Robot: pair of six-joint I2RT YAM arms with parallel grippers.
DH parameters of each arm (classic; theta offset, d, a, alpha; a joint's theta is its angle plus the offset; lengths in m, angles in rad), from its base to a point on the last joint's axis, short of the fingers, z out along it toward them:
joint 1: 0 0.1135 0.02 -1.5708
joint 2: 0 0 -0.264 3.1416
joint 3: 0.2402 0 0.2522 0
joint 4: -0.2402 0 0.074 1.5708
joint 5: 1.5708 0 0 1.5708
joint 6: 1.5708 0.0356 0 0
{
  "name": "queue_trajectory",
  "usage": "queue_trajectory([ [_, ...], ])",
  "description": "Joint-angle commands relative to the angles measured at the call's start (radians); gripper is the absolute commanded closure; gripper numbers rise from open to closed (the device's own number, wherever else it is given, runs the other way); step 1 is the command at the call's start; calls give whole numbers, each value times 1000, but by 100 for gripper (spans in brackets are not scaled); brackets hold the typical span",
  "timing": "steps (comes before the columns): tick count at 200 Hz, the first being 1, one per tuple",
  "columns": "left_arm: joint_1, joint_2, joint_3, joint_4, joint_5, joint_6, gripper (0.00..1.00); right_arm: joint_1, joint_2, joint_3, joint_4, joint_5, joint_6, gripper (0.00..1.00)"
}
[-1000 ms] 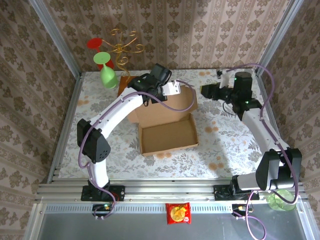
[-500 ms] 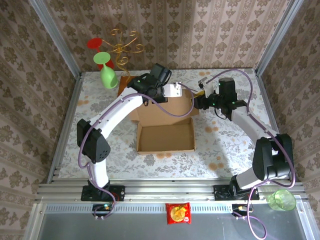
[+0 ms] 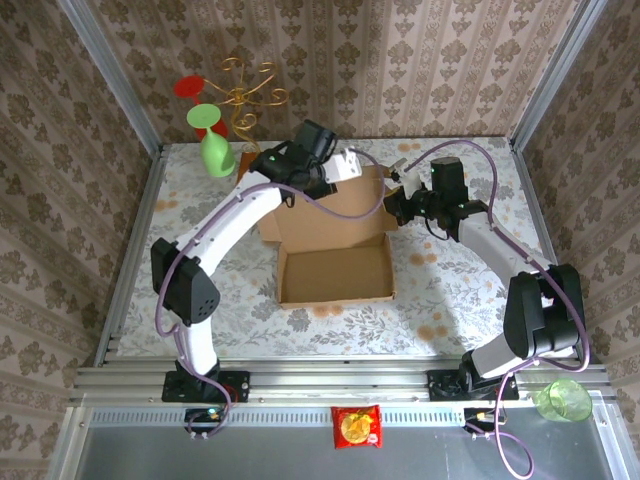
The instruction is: Fold the paper box
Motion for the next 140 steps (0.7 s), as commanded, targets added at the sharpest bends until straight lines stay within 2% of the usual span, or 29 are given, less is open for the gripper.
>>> queue_trajectory([
  [1, 78, -127, 10, -49, 46, -289, 45, 2, -38, -9, 2, 31, -72, 100],
  [28, 176, -311, -209, -11, 159, -458, 43, -6, -45, -8, -1, 27, -94, 100],
  [51, 241, -479, -449, 50, 238, -532, 41, -13, -44, -2, -3, 20, -104, 100],
  [76, 371, -593, -650, 117, 345, -606, 41, -15, -36, 8, -12, 12, -115, 100],
  [101, 472, -623, -777, 180, 444, -625, 42, -19, -25, 16, -22, 4, -122, 100],
  [140, 522, -563, -859, 271, 540, -572, 40, -20, -12, 27, -26, -9, -120, 100],
])
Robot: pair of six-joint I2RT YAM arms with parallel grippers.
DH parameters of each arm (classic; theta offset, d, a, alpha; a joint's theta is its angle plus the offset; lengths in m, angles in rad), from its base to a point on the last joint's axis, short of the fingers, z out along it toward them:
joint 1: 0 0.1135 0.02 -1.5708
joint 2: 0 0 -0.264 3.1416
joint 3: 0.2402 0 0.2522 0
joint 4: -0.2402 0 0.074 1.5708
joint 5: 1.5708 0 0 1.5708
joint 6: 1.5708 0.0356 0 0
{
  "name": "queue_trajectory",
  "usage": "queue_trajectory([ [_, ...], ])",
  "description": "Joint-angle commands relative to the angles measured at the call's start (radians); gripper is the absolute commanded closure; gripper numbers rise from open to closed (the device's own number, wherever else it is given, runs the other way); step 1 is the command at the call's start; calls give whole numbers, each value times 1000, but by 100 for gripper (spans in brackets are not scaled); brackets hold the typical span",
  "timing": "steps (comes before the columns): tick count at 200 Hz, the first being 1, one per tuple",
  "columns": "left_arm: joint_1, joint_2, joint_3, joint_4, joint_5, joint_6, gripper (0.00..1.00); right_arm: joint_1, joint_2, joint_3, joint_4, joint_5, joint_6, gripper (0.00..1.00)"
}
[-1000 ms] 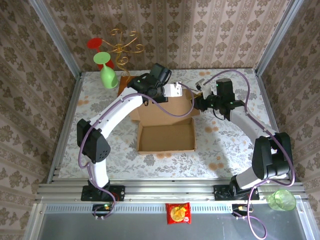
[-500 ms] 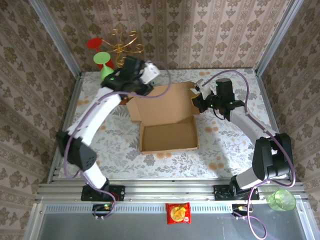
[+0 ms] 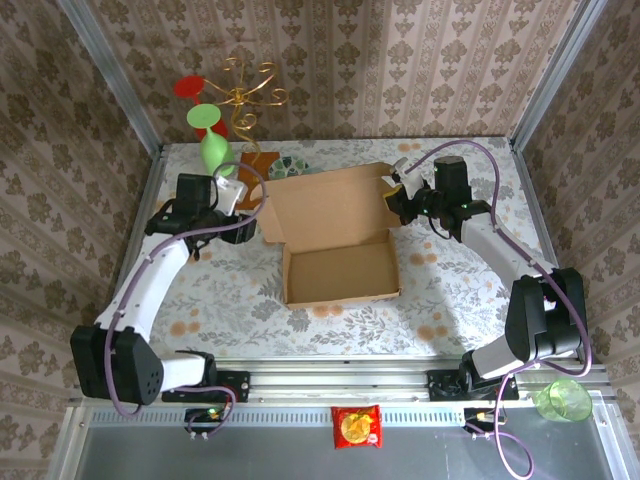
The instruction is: Fold the paper box
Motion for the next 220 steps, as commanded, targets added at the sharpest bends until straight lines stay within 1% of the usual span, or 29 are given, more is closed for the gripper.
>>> queue_trajectory([
  [1, 17, 26, -24, 109, 123, -1, 39, -6, 7, 28, -24, -15, -33, 100],
  [26, 19, 60, -18, 177, 136, 10, 37, -8, 13, 34, -36, -17, -45, 100],
  [38, 19, 81, -7, 208, 163, 13, 37, -6, 15, 40, -42, -17, -50, 100],
  [63, 19, 142, 34, 215, 201, 16, 37, -6, 23, 48, -42, -20, -48, 100],
  [90, 13, 179, 53, 224, 230, -3, 41, -6, 28, 52, -37, -16, -42, 100],
  [117, -6, 205, 74, 230, 211, -58, 50, -6, 29, 48, -28, -6, -34, 100],
  [158, -87, 217, 102, 225, 144, -101, 67, -4, 19, 22, 17, 40, 8, 100],
  [168, -99, 214, 99, 235, 144, -126, 73, -2, 14, 8, 40, 53, 23, 100],
  [186, -121, 219, 98, 241, 126, -169, 88, 2, 2, -18, 86, 83, 56, 100],
  [198, -140, 221, 106, 235, 83, -195, 94, 6, -9, -40, 123, 111, 88, 100],
  [210, -161, 217, 108, 248, 35, -233, 100, 13, -26, -78, 197, 141, 131, 100],
  [220, -176, 212, 106, 273, -17, -289, 100, 26, -38, -111, 264, 179, 174, 100],
])
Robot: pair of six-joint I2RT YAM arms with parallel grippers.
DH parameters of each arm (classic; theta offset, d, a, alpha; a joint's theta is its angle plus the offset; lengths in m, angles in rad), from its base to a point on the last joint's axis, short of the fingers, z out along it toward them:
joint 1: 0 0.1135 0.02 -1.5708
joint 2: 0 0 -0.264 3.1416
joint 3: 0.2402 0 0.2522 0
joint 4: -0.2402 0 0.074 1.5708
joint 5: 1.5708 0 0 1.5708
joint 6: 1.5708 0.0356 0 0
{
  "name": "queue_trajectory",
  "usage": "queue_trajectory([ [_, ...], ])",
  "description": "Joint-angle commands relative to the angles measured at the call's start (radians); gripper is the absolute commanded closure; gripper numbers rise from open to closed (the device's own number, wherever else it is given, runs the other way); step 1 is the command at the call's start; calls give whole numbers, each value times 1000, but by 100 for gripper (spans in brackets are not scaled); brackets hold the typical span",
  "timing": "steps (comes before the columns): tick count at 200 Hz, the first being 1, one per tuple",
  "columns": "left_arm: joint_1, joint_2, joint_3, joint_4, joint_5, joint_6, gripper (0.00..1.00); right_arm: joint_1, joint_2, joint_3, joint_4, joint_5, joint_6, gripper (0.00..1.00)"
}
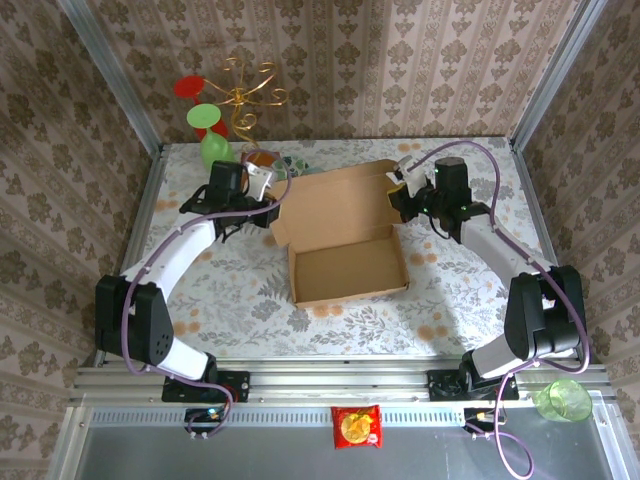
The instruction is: Fold the paper box
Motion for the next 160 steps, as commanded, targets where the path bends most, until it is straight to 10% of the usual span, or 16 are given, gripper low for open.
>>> queue_trajectory([
  [1, -35, -6, 28, 46, -119, -122, 100, 25, -47, -66, 163, 92, 102, 100],
  [76, -190, 77, 79, 367, -357, -318, 100, 144, -29, -195, 543, 520, 338, 100],
  [160, -243, 148, -153, 901, -384, -341, 100, 143, 54, -298, 720, 597, 456, 96],
])
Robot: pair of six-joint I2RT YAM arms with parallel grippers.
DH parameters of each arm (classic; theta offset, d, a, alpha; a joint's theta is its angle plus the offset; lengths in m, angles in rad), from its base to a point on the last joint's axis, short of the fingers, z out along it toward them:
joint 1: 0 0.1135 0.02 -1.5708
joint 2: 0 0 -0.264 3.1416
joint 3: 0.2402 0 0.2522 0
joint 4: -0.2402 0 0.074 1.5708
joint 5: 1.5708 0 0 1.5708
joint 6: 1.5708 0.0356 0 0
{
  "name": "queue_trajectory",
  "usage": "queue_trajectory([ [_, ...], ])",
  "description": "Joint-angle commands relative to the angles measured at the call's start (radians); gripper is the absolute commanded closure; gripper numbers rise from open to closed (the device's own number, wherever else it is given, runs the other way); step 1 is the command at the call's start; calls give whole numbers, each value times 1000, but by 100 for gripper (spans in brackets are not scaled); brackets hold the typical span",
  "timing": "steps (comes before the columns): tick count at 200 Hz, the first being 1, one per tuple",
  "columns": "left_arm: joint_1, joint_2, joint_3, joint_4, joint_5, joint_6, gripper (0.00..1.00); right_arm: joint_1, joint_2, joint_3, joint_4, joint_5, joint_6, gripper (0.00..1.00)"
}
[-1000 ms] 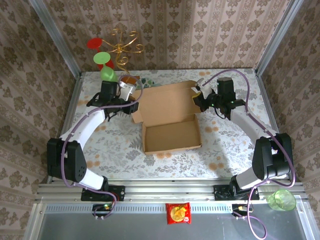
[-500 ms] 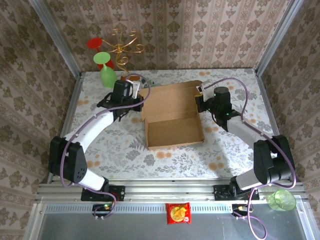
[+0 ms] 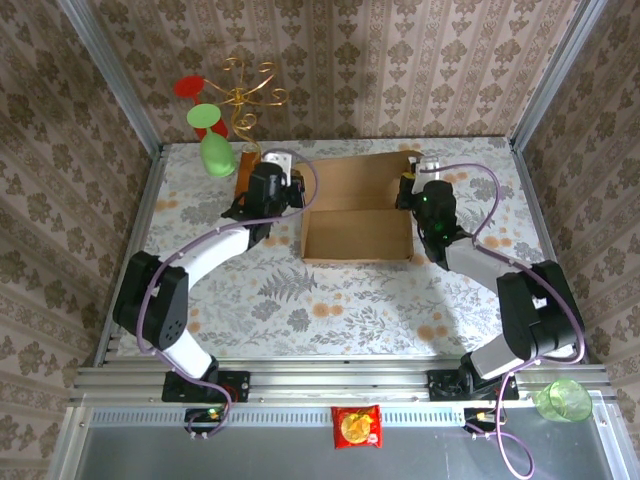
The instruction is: Fold the paper box
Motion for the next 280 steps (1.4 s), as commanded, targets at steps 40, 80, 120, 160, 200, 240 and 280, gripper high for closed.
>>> queue_trajectory([
  [40, -71, 16, -177, 442, 9, -84, 100, 25, 31, -106, 89, -13, 123, 95],
  [80, -111, -10, -255, 510, -18, -97, 100, 25, 1, -165, 85, 0, 162, 91],
  [120, -141, -39, -326, 515, -36, -88, 100, 25, -57, -194, -14, 28, 204, 86],
  [160, -176, -44, -382, 515, -66, -79, 100, 25, -110, -223, -84, 42, 233, 85],
  [200, -203, -43, -432, 520, -109, -80, 100, 25, -167, -233, -185, 47, 286, 78],
  [240, -216, -42, -460, 528, -113, -78, 100, 25, -232, -267, -291, 6, 376, 65],
  [280, -227, -36, -471, 523, -114, -71, 100, 25, -369, -272, -459, -2, 494, 56],
])
